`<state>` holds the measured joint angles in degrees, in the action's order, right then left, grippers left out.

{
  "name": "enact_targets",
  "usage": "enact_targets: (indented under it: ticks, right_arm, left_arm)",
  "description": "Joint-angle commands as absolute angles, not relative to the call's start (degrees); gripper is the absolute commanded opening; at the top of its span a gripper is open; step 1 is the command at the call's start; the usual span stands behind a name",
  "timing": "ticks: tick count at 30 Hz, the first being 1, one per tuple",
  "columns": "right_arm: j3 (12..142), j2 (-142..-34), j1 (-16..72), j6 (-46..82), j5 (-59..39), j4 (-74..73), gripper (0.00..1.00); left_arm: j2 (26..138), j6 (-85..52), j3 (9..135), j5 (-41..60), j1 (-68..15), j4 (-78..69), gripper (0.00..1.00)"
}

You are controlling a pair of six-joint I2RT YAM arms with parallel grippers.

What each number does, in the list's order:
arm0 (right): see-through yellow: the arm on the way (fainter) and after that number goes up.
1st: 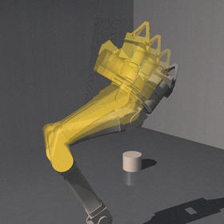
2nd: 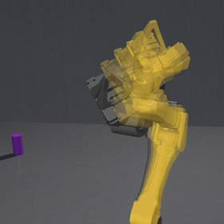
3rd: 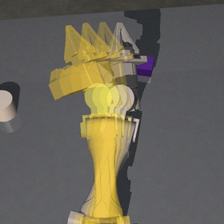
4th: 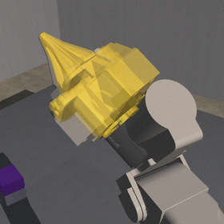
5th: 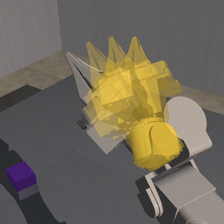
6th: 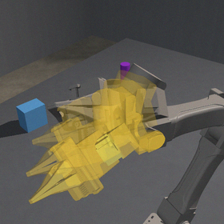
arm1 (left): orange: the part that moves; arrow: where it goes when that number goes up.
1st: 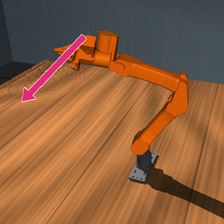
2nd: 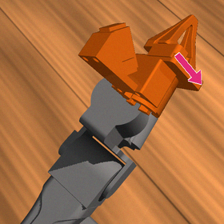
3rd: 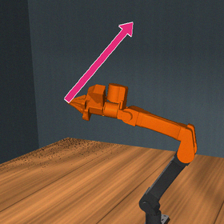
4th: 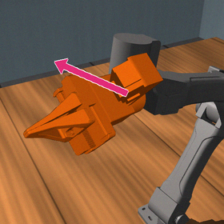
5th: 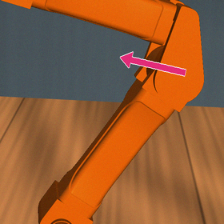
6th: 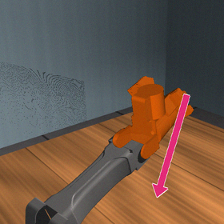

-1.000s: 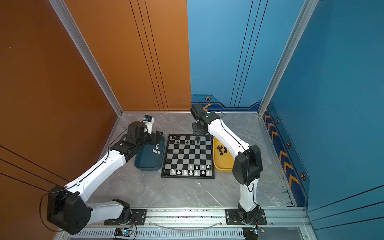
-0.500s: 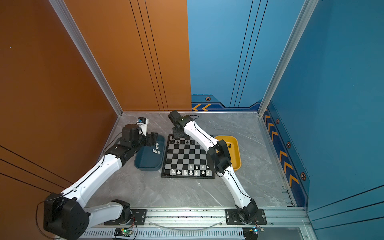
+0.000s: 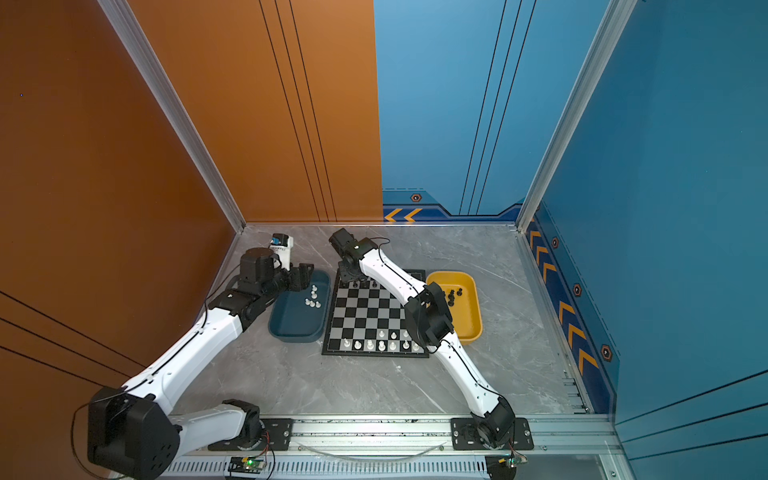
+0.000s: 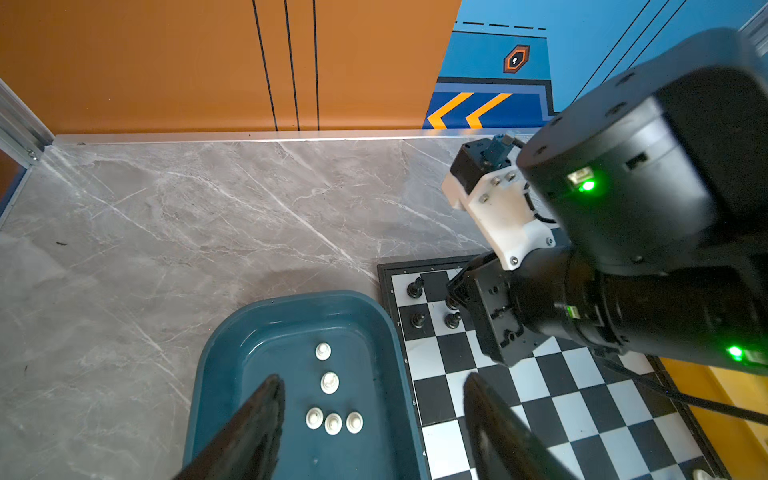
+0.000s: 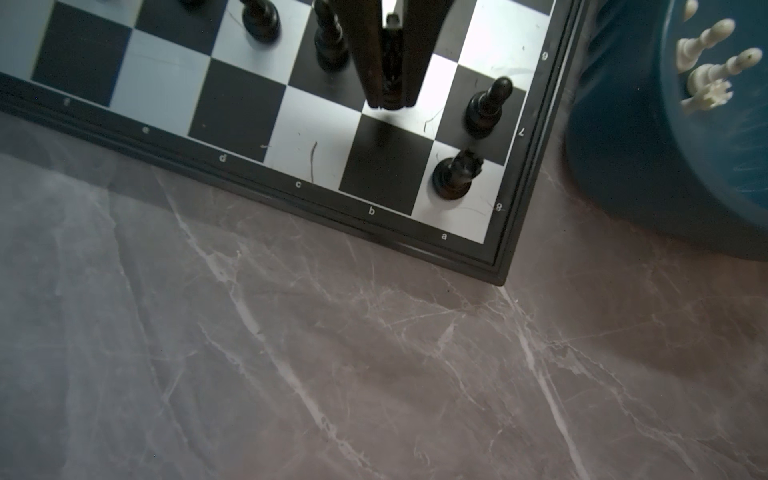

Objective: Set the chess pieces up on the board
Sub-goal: 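Lower the black piece onto the square beside the corner piece and open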

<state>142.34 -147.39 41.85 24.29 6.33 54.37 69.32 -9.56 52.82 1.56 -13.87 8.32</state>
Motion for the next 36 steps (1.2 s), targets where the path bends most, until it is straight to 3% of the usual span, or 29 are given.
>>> enact_targets:
  ticks: [1, 36]
  right_arm:
    - [144.04, -148.18, 41.77, 25.48, 8.32, 52.25, 0.00]
    - [144.72, -151.51, 41.00, 26.26, 9.66, 49.66, 0.02]
  left_arm:
    - [69.28, -10.20, 52.03, 2.81, -13.36, 7.39, 0.70]
    - [70.31, -10.58, 51.59, 3.52, -12.38, 6.77, 0.70]
